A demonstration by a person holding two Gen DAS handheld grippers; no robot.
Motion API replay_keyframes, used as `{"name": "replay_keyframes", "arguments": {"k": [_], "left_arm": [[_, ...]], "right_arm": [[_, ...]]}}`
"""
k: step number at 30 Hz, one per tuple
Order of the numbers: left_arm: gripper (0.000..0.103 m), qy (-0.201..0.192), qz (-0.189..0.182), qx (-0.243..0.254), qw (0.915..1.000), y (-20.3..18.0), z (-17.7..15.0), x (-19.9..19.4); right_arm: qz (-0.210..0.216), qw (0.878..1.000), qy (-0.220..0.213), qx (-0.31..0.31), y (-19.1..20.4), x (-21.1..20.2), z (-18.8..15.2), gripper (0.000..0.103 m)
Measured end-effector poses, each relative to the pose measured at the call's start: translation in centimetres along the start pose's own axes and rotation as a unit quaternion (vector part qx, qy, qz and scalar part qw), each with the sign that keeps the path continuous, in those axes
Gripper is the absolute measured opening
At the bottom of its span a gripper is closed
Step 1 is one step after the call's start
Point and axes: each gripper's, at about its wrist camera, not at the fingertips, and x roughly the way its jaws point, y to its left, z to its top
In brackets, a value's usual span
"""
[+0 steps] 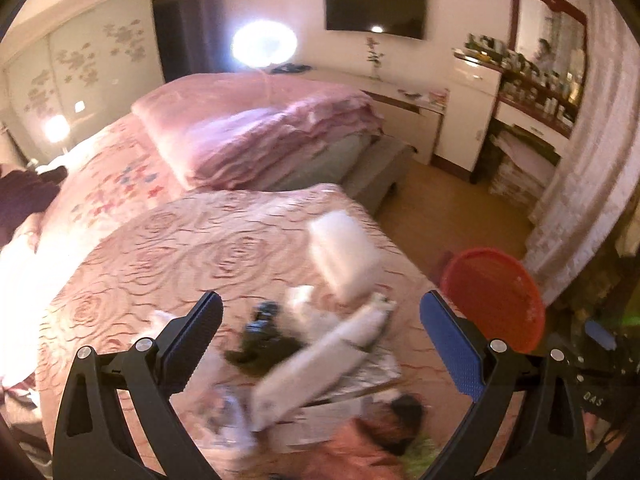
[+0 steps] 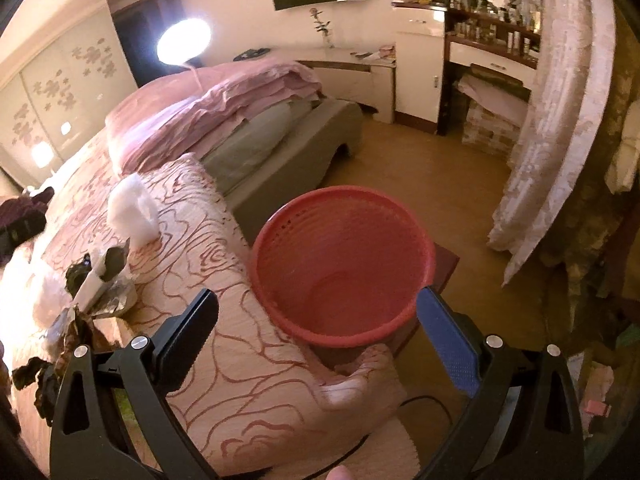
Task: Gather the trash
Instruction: 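Grasp the clear plastic bag with the left tool while the right tool grasps the white foam block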
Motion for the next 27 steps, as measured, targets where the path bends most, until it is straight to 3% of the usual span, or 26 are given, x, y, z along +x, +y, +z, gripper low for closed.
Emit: {"name": "replay_keyframes", "arguments": {"k": [15, 20, 27], "left_arm": [[0.095, 0.011, 0.092, -0.103, 0.9904, 13.6, 0.0, 0.0], [0.095, 0.027, 0.071, -0.119, 0.99, 15.1, -1.0, 0.6], [0.095, 0.07, 0.046, -0.078, 0.9934, 12.6, -3.1, 3.7]], "right_arm": [[0.023, 0.999, 0.016, -0.033, 2.8, 1.5, 0.8, 0.096], [0.027, 0.999, 0.02, -0.039, 3.5, 2.2, 1.1, 0.096], [0.038, 0.997, 0.026, -0.055, 5.6, 2.9, 1.7, 0.096]]}}
